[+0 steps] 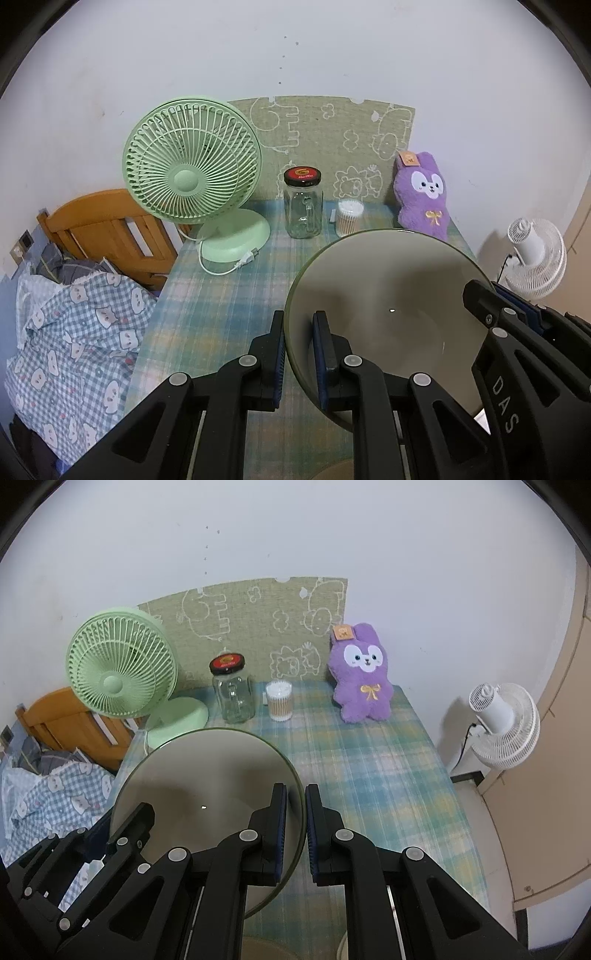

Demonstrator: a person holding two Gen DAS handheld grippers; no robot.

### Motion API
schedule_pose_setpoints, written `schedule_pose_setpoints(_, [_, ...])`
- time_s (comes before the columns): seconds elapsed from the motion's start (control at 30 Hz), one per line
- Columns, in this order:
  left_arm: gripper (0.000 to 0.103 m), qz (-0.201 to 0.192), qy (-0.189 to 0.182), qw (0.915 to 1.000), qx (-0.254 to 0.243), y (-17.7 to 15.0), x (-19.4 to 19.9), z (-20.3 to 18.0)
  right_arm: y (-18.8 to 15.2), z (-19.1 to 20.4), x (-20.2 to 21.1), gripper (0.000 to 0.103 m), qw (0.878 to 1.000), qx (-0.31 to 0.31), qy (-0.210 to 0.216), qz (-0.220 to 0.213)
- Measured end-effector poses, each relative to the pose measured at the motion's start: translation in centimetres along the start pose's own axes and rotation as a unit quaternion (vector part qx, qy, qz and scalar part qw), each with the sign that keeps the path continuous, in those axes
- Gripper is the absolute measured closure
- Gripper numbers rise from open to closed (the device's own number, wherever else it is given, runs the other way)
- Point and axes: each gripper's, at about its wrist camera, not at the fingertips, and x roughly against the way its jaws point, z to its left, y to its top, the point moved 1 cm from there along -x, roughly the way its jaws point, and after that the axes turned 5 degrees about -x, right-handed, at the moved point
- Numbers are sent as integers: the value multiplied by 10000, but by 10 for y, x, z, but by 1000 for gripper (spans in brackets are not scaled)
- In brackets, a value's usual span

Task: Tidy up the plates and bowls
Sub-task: 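Lift the white bowl with both grippers and carry it toward the plate stack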

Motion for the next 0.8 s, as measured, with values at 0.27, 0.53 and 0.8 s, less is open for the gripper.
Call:
schedule_pose_setpoints(0.27, [92, 97, -80, 9999, -118, -29, 11, -5, -30, -6, 13, 90, 9999, -22, -112, 103])
schedule_pose_setpoints(0.53, [92, 221, -98, 9997, -38, -55, 17, -7, -56, -10, 20, 90, 9997, -40, -115, 222])
schedule_pose_setpoints(0.8, [92, 361, -102, 9992, -100, -81, 19, -7, -85, -12, 23, 90, 9990, -27, -161, 406])
